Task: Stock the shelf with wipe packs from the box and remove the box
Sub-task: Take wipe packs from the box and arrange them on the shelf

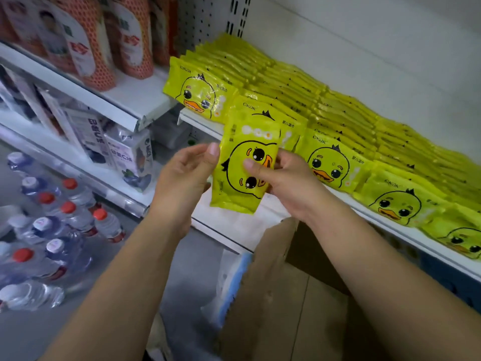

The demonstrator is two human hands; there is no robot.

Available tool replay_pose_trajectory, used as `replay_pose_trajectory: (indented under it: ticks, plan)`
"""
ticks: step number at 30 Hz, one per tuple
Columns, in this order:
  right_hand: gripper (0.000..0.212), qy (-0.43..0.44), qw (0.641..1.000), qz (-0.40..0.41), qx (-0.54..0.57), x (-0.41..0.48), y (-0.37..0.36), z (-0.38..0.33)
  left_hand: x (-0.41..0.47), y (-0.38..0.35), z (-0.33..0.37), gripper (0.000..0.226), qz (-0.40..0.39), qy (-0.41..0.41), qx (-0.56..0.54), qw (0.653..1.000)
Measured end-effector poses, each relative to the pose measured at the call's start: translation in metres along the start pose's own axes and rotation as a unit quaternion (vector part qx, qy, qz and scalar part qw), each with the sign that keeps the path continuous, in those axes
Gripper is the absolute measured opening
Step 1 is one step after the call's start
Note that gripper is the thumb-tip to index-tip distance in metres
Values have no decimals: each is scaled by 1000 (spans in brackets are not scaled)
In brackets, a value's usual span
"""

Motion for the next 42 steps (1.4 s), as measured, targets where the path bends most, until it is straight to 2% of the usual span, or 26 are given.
replay_pose_trajectory:
  ticks: [2, 4, 7, 10, 12, 14, 16, 18, 20, 23, 26, 28, 30, 32, 34, 36, 40, 42]
  plan:
    - [31, -28, 993, 5, 112, 11, -5, -4, 11, 13, -2, 79, -41, 79, 24, 996]
    - [38, -43, 986, -6, 160, 18, -11, -7, 17, 19, -2, 63, -98, 121, -7, 988]
    - [43, -54, 984, -38, 166, 27, -13, -15, 27, 25, 4, 49, -64, 93, -67, 991]
    - [58, -55, 982, -14, 183, 41, 0, -28, 39, 36, 10, 40, -5, 34, -95, 995]
    - [59, -34, 993, -21, 114, 49, 5, -39, 45, 41, 12, 31, 29, 6, -75, 997]
    - [59, -20, 998, -60, -14, 56, 3, -46, 52, 41, 14, 26, 53, -18, -65, 996]
    - [52, 13, 982, -83, -168, 64, -4, -53, 59, 37, 19, 21, 72, -47, -69, 994]
    - [41, 39, 959, -103, -261, 76, -16, -59, 67, 34, 25, 21, 88, -73, -70, 991]
    - [34, 54, 943, -115, -306, 90, -28, -62, 82, 36, 30, 23, 105, -84, -84, 987]
    - [38, 94, 934, -60, -338, 120, -41, -67, 111, 38, 43, 29, 155, -93, -81, 980]
    - [38, 143, 929, 20, -341, 150, -52, -74, 143, 40, 56, 49, 211, -122, -20, 970]
    - [43, 170, 923, 58, -339, 170, -60, -79, 163, 43, 58, 52, 214, -146, 15, 966]
    - [47, 186, 908, 71, -369, 184, -68, -80, 177, 50, 54, 52, 223, -184, 122, 949]
    - [57, 187, 885, 75, -421, 193, -73, -78, 185, 56, 51, 65, 203, -232, 223, 925]
    - [62, 202, 835, 76, -506, 197, -76, -74, 191, 61, 54, 77, 158, -269, 294, 904]
    - [66, 216, 788, 80, -571, 197, -77, -68, 199, 67, 61, 81, 102, -262, 323, 904]
    - [73, 244, 763, 101, -589, 190, -77, -64, 212, 73, 66, 88, 32, -206, 347, 914]
    - [99, 225, 743, 89, -624, 189, -75, -65, 218, 75, 65, 88, 13, -201, 353, 913]
Point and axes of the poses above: each hand's wrist, its own x-axis towards the middle knuckle, its own y-axis out of the back of the hand, z = x × y, the point moved 2 cm from there along x, towards the middle knuckle
